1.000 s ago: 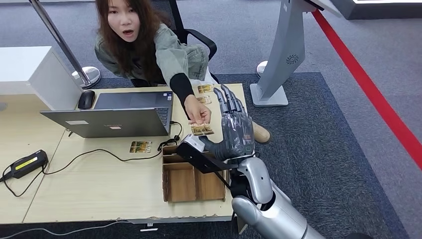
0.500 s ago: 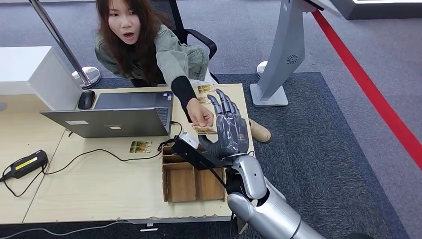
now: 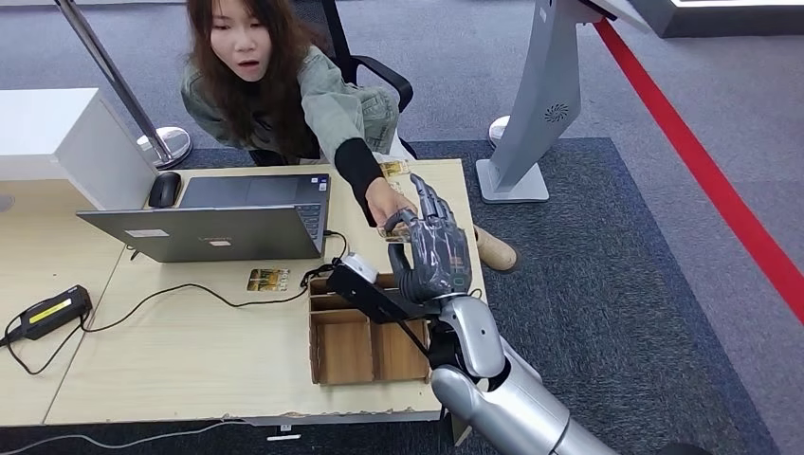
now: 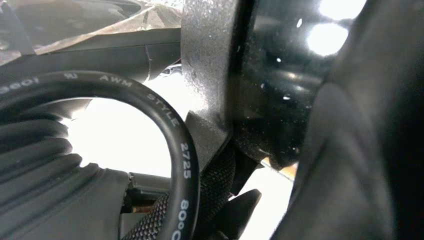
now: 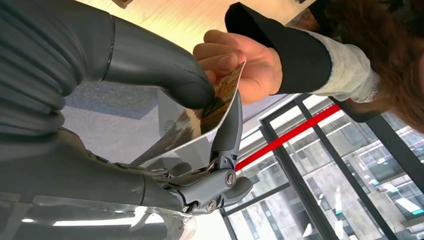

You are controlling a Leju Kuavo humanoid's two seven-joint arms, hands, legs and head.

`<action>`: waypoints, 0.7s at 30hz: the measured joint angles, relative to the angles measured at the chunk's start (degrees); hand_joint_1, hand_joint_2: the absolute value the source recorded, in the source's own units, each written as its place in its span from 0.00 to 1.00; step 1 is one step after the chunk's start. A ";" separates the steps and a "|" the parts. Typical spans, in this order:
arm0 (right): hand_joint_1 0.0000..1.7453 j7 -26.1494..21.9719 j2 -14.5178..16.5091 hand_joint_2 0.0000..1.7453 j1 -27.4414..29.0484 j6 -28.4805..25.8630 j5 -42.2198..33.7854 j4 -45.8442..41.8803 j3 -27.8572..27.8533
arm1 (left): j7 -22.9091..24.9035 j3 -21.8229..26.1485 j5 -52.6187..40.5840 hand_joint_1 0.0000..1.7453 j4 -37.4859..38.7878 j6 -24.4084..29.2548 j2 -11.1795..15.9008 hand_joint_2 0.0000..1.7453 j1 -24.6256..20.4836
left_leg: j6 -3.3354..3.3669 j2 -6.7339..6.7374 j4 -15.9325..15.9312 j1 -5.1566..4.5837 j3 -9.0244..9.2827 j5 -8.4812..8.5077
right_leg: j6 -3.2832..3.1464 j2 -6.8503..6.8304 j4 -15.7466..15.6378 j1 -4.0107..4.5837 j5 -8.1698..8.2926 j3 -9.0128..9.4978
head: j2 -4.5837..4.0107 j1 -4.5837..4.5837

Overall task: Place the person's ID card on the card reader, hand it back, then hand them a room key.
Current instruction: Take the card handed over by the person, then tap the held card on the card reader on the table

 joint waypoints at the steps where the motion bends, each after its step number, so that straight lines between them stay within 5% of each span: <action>1: 1.00 0.00 0.00 1.00 0.00 -0.04 -0.03 0.07 0.00 | 0.00 -0.01 -0.04 0.00 0.00 -0.01 0.00 0.00 -0.01 | 0.00 0.00 0.00 0.00 0.00 0.00 | 0.00 0.00 0.00 0.00 0.00 0.00 | 0.00 0.00; 11: 1.00 -0.91 -0.04 1.00 0.52 -1.15 -1.71 -1.99 -0.16 | 0.00 -0.03 0.12 0.00 0.00 0.03 0.05 0.00 0.01 | 0.00 0.01 0.00 0.00 0.00 0.00 | 0.00 0.00 0.00 0.00 0.00 -0.01 | 0.00 0.00; 21: 1.00 -1.55 -2.94 1.00 7.87 -4.50 -5.79 -15.56 -3.73 | 0.00 0.19 1.74 0.00 0.00 0.32 0.33 0.00 0.51 | 0.00 0.02 0.01 0.00 0.00 -0.01 | 0.00 0.00 -0.01 -0.02 -0.01 -0.03 | 0.00 0.01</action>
